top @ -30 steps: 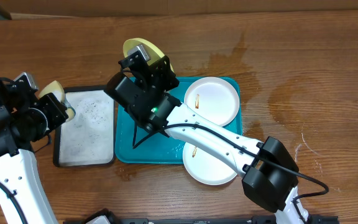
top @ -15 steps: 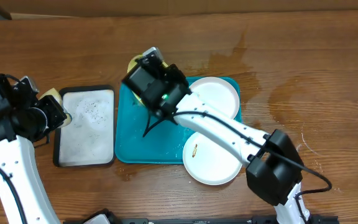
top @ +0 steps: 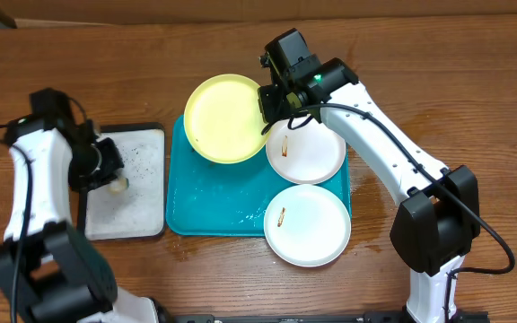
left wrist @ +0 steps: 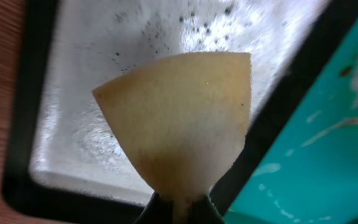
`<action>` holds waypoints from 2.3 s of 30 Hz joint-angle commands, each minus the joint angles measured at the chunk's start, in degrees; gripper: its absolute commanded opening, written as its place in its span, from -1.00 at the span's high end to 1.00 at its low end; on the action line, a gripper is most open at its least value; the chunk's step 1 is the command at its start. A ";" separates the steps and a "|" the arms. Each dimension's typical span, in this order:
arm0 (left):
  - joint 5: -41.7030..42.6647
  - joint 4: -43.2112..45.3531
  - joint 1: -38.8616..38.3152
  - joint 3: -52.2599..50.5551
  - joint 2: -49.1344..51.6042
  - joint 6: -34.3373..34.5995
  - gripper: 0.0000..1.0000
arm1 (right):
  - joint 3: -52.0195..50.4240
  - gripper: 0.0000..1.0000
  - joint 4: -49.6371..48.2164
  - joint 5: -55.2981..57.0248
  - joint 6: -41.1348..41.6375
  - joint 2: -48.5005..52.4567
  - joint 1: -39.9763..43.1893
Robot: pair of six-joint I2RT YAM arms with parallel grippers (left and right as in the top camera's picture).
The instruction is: Clean dirty plates on tray and stack at the side
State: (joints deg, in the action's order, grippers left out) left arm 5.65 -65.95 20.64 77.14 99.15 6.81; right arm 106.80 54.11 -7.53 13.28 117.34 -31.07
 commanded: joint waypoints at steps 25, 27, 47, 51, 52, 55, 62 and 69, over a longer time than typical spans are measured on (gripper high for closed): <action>-2.91 -0.26 -3.61 7.61 10.27 -1.49 0.91 | 0.13 0.92 3.10 -3.80 0.81 -2.67 -0.72; -2.91 -0.76 -3.93 8.98 7.45 -1.49 0.92 | 0.13 0.92 3.50 -0.20 3.56 -2.56 -1.14; 4.37 -2.54 -5.79 10.12 -4.31 -2.16 0.92 | 0.11 0.93 4.57 22.18 8.04 -2.45 -10.82; 20.28 -0.07 -7.67 10.12 -4.31 -4.31 0.92 | 0.11 0.93 4.46 21.84 8.04 -2.45 -10.82; 23.61 0.33 -8.74 10.05 -4.28 -4.31 0.92 | 0.11 0.93 4.35 21.79 8.02 -2.45 -10.82; 25.53 1.33 -12.55 9.64 -3.98 -4.26 0.92 | 0.13 0.93 4.35 20.87 8.00 -2.47 -10.82; 25.24 7.06 -23.15 9.09 -2.16 -2.01 0.92 | 0.20 0.93 4.46 19.02 7.96 -2.60 -10.82; 19.43 10.86 -27.21 9.09 0.94 2.45 0.92 | 0.20 0.93 5.03 19.10 7.28 -5.16 -10.82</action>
State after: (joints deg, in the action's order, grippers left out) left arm 27.86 -55.57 -6.09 86.39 98.13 6.48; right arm 106.80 59.20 11.84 20.75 117.08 -42.00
